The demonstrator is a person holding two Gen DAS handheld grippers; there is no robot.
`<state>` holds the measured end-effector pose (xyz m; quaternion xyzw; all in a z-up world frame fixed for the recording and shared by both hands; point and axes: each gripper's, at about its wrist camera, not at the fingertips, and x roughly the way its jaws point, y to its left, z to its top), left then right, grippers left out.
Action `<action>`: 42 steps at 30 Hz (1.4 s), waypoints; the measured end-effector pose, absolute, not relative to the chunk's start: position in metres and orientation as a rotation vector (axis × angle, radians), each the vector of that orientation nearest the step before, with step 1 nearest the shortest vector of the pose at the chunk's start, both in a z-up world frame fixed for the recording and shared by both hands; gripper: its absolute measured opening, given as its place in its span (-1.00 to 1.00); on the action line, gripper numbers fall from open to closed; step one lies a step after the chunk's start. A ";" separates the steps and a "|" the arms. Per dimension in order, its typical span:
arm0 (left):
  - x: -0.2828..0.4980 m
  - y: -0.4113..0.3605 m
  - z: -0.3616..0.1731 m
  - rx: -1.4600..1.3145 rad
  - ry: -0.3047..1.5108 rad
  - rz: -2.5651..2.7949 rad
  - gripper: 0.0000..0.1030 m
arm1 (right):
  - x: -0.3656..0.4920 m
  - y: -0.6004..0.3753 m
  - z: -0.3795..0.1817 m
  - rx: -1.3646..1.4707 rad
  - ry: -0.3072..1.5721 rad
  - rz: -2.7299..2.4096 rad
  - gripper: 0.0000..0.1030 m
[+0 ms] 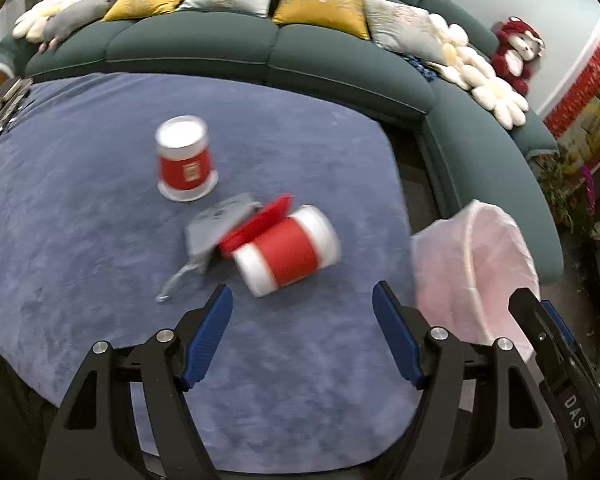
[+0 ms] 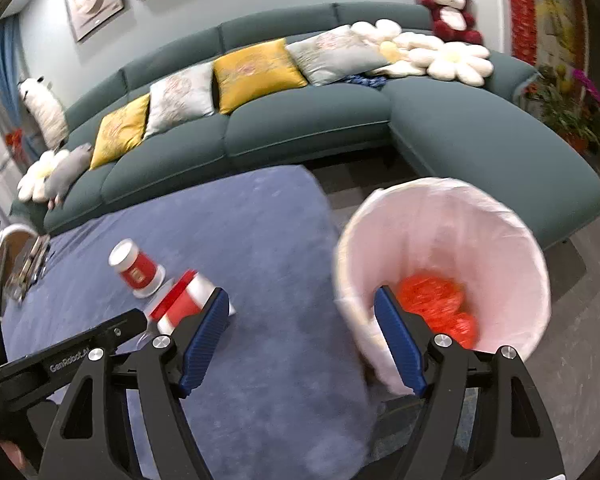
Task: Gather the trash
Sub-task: 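Move both tools back over the table toward the gray pouch and large red cup, then grasp the gray keyring pouch with the left tool while the right grasps the large red cup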
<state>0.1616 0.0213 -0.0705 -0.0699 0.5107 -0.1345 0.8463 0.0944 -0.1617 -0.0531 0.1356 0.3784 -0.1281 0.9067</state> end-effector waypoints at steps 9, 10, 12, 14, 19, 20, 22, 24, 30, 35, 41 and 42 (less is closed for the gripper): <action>0.167 0.087 -0.094 -0.211 1.115 -0.195 0.34 | 0.111 -0.101 -0.083 0.233 0.867 -0.180 0.41; 0.168 0.095 -0.096 -0.214 1.117 -0.185 0.34 | 0.113 -0.094 -0.088 0.224 0.879 -0.171 0.41; 0.168 0.104 -0.099 -0.213 1.119 -0.172 0.34 | 0.119 -0.079 -0.097 0.208 0.901 -0.154 0.41; 0.170 0.112 -0.102 -0.210 1.120 -0.164 0.34 | 0.124 -0.068 -0.106 0.201 0.920 -0.139 0.41; 0.179 0.129 -0.114 -0.218 1.144 -0.148 0.34 | 0.141 -0.048 -0.125 0.176 0.960 -0.126 0.41; 0.180 0.131 -0.116 -0.219 1.149 -0.146 0.34 | 0.145 -0.044 -0.129 0.171 0.968 -0.125 0.41; 0.184 0.137 -0.121 -0.225 1.156 -0.144 0.34 | 0.152 -0.039 -0.137 0.165 0.981 -0.125 0.41; 0.189 0.141 -0.125 -0.230 1.165 -0.142 0.34 | 0.160 -0.035 -0.145 0.167 0.994 -0.127 0.41; 0.201 0.144 -0.136 -0.218 1.187 -0.161 0.34 | 0.182 -0.026 -0.165 0.161 1.020 -0.139 0.41; 0.211 0.139 -0.146 -0.216 1.209 -0.191 0.34 | 0.192 -0.034 -0.171 0.173 1.020 -0.162 0.24; 0.223 0.118 -0.158 -0.172 1.232 -0.260 0.34 | 0.195 -0.061 -0.171 0.212 1.019 -0.188 0.10; 0.225 0.113 -0.159 -0.166 1.232 -0.275 0.34 | 0.195 -0.066 -0.171 0.219 1.019 -0.196 0.10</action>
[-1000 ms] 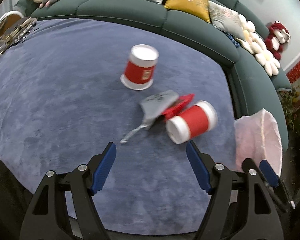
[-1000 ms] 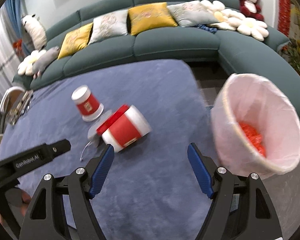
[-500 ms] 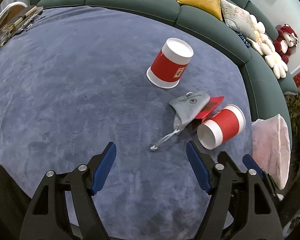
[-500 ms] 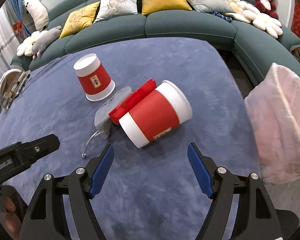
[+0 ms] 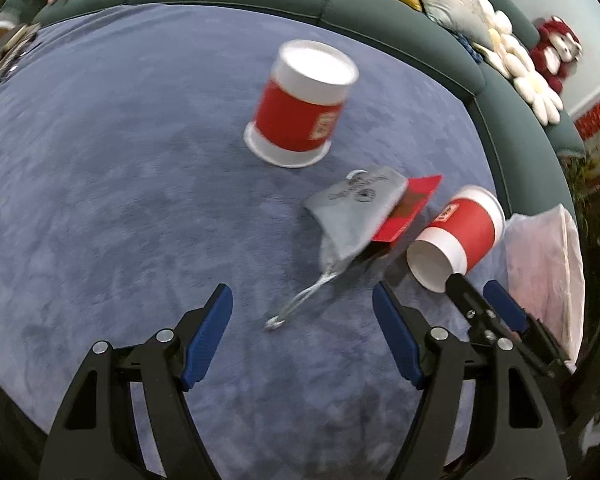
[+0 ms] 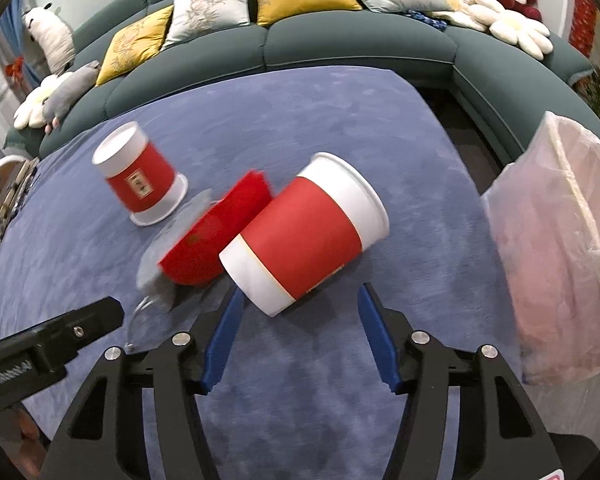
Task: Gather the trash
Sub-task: 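Grasp the gray keyring pouch with the left tool while the right grasps the large red cup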
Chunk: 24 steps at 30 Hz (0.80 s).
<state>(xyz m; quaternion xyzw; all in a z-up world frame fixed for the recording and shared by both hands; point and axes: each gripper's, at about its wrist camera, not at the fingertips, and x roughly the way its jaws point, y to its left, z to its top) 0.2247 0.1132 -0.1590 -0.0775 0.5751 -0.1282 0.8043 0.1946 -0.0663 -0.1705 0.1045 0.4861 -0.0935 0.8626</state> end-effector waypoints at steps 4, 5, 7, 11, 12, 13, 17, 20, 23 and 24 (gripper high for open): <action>0.232 0.094 -0.164 -0.124 1.215 -0.308 0.32 | 0.192 -0.086 -0.167 0.268 1.023 -0.204 0.13; 0.235 0.089 -0.167 -0.106 1.215 -0.314 0.28 | 0.191 -0.089 -0.166 0.278 1.023 -0.205 0.14; 0.240 0.082 -0.172 -0.080 1.223 -0.325 0.11 | 0.190 -0.096 -0.163 0.305 1.020 -0.200 0.24; 0.247 0.075 -0.180 -0.051 1.242 -0.340 -0.23 | 0.192 -0.102 -0.156 0.332 0.998 -0.199 0.42; 0.247 0.073 -0.181 -0.043 1.242 -0.347 -0.30 | 0.196 -0.102 -0.154 0.332 0.995 -0.200 0.45; 0.247 0.072 -0.182 -0.034 1.245 -0.349 -0.42 | 0.200 -0.103 -0.154 0.336 0.995 -0.200 0.47; 0.243 0.077 -0.182 -0.044 1.251 -0.362 -0.68 | 0.220 -0.101 -0.160 0.369 1.014 -0.188 0.50; 0.242 0.084 -0.179 -0.055 1.241 -0.354 -0.75 | 0.233 -0.095 -0.169 0.343 1.040 -0.187 0.50; 0.241 0.092 -0.174 -0.068 1.232 -0.339 -0.78 | 0.241 -0.088 -0.180 0.325 1.065 -0.190 0.50; 0.241 0.094 -0.172 -0.071 1.227 -0.333 -0.79 | 0.243 -0.087 -0.182 0.320 1.068 -0.192 0.47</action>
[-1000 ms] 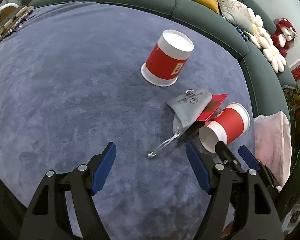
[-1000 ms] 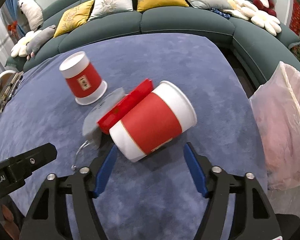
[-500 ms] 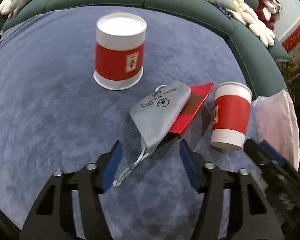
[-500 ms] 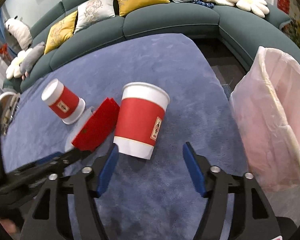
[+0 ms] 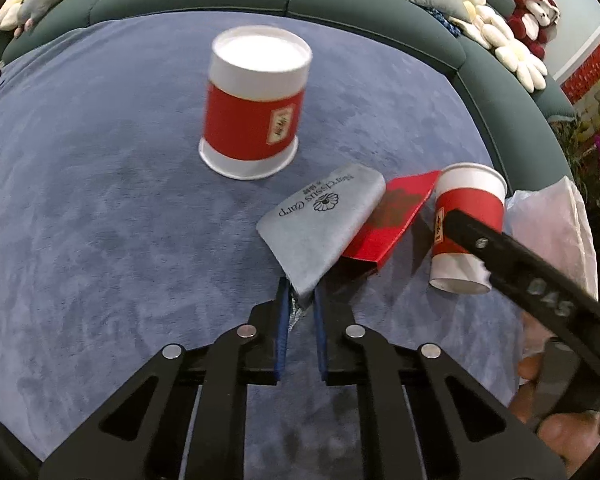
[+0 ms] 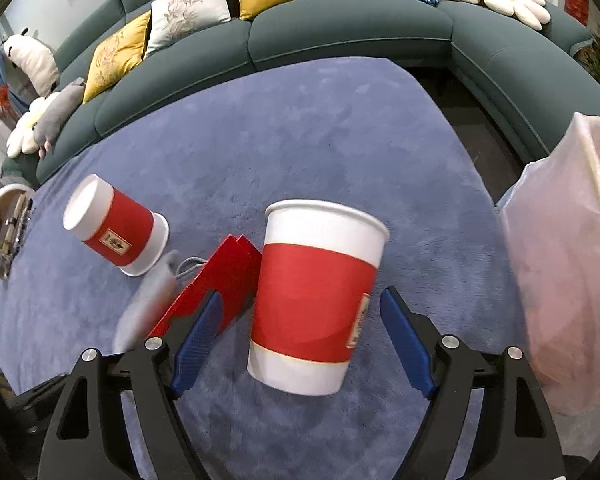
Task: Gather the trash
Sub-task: 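Grasp the gray keyring pouch with the left tool while the right grasps the large red cup, then carry pouch and red cup over the bin and open both tools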
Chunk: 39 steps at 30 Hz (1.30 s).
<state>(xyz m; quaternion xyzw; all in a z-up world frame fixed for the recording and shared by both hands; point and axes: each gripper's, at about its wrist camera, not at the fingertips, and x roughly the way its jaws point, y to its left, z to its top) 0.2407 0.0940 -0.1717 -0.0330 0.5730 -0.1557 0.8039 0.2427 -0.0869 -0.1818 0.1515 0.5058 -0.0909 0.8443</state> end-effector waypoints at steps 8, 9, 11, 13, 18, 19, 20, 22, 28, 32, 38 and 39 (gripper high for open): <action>0.237 0.103 -0.146 -0.128 1.178 -0.311 -0.80 | 0.233 -0.089 -0.171 0.305 1.028 -0.183 0.10; 0.237 0.103 -0.142 -0.139 1.172 -0.313 -0.81 | 0.231 -0.091 -0.167 0.308 1.019 -0.181 0.10; 0.237 0.099 -0.133 -0.147 1.155 -0.316 -0.81 | 0.227 -0.094 -0.159 0.315 0.998 -0.180 0.10; 0.236 0.092 -0.122 -0.145 1.132 -0.329 -0.81 | 0.221 -0.098 -0.149 0.327 0.975 -0.179 0.10; 0.230 0.073 -0.094 -0.143 1.075 -0.371 -0.81 | 0.204 -0.105 -0.123 0.322 0.916 -0.184 0.10; 0.227 0.066 -0.086 -0.140 1.062 -0.387 -0.81 | 0.199 -0.107 -0.117 0.316 0.901 -0.188 0.10; 0.225 0.061 -0.082 -0.137 1.053 -0.398 -0.81 | 0.195 -0.110 -0.110 0.312 0.886 -0.191 0.10; 0.220 0.045 -0.069 -0.122 1.032 -0.427 -0.81 | 0.187 -0.117 -0.100 0.310 0.862 -0.197 0.10; 0.204 -0.007 -0.046 -0.085 0.996 -0.517 -0.81 | 0.152 -0.157 -0.069 0.327 0.783 -0.254 0.11; 0.187 -0.044 -0.035 -0.049 0.977 -0.576 -0.81 | 0.125 -0.191 -0.057 0.355 0.745 -0.315 0.11; 0.163 -0.103 -0.027 0.011 0.961 -0.659 -0.81 | 0.091 -0.237 -0.052 0.394 0.720 -0.397 0.11; 0.160 -0.112 -0.027 0.020 0.962 -0.670 -0.81 | 0.085 -0.246 -0.053 0.401 0.718 -0.409 0.11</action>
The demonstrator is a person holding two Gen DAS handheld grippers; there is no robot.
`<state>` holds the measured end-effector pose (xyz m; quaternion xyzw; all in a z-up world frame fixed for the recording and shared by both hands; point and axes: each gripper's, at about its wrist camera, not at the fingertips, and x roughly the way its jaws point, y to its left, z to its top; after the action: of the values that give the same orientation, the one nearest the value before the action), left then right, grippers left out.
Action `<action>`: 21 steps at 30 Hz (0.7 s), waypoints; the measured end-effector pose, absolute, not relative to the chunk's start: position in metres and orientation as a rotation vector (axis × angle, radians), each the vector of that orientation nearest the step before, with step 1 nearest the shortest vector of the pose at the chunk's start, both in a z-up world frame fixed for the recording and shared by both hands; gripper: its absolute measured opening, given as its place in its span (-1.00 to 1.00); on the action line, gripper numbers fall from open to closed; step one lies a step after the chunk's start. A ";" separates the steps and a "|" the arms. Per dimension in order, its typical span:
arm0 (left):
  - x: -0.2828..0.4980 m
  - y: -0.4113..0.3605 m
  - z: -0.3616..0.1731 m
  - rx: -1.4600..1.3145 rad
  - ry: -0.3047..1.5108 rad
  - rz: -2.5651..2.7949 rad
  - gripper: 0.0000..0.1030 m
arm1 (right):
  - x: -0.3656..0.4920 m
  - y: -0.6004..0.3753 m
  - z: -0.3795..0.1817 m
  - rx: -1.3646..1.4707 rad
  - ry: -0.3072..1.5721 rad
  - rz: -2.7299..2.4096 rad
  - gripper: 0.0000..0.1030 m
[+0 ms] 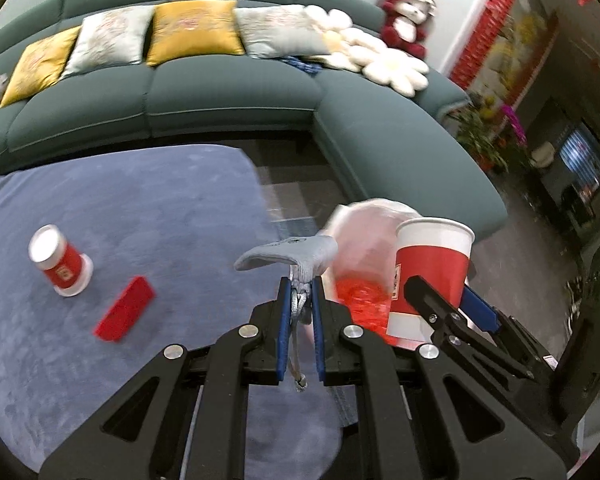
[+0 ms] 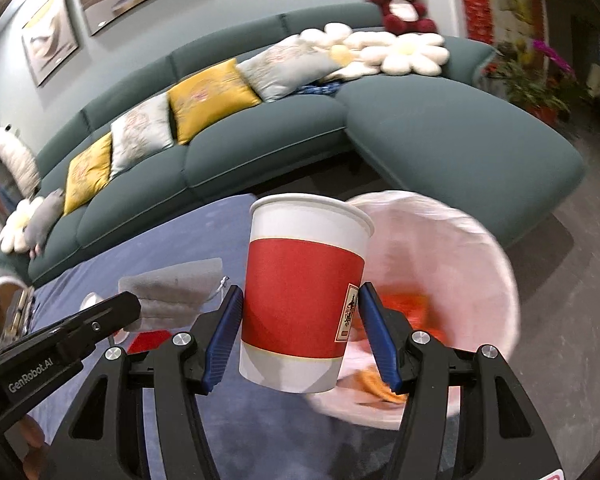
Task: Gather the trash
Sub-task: 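Carry pouch and red cup over the bin and open both tools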
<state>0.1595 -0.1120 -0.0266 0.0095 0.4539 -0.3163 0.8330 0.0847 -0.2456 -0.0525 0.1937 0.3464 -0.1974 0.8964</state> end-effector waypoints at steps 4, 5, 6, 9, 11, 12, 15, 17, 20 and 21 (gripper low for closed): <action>0.147 -0.144 -0.028 0.052 0.966 -0.716 -0.81 | 0.066 -0.271 -0.055 0.420 0.710 -0.448 0.11; 0.145 -0.151 -0.028 0.060 0.965 -0.724 -0.81 | 0.062 -0.277 -0.056 0.425 0.709 -0.459 0.11; 0.142 -0.159 -0.028 0.070 0.965 -0.734 -0.81 | 0.058 -0.281 -0.056 0.430 0.708 -0.466 0.11; 0.137 -0.177 -0.029 0.081 0.973 -0.760 -0.81 | 0.049 -0.297 -0.059 0.450 0.707 -0.489 0.11; 0.134 -0.188 -0.030 0.093 0.976 -0.773 -0.81 | 0.045 -0.305 -0.062 0.461 0.706 -0.501 0.11; 0.133 -0.192 -0.031 0.100 0.975 -0.778 -0.81 | 0.042 -0.311 -0.064 0.468 0.706 -0.510 0.11; 0.129 -0.205 -0.034 0.119 0.978 -0.791 -0.81 | 0.040 -0.321 -0.067 0.480 0.705 -0.524 0.11; 0.128 -0.211 -0.036 0.129 0.986 -0.795 -0.80 | 0.040 -0.327 -0.069 0.488 0.706 -0.531 0.11; 0.129 -0.218 -0.040 0.132 1.000 -0.800 -0.79 | 0.038 -0.333 -0.072 0.500 0.708 -0.535 0.12; 0.130 -0.219 -0.040 0.131 1.002 -0.801 -0.79 | 0.038 -0.334 -0.073 0.503 0.708 -0.535 0.12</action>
<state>0.1295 -0.2187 -0.0400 0.0612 0.4670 -0.3733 0.7992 0.0384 -0.3338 -0.0735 0.2406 0.3389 -0.2559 0.8728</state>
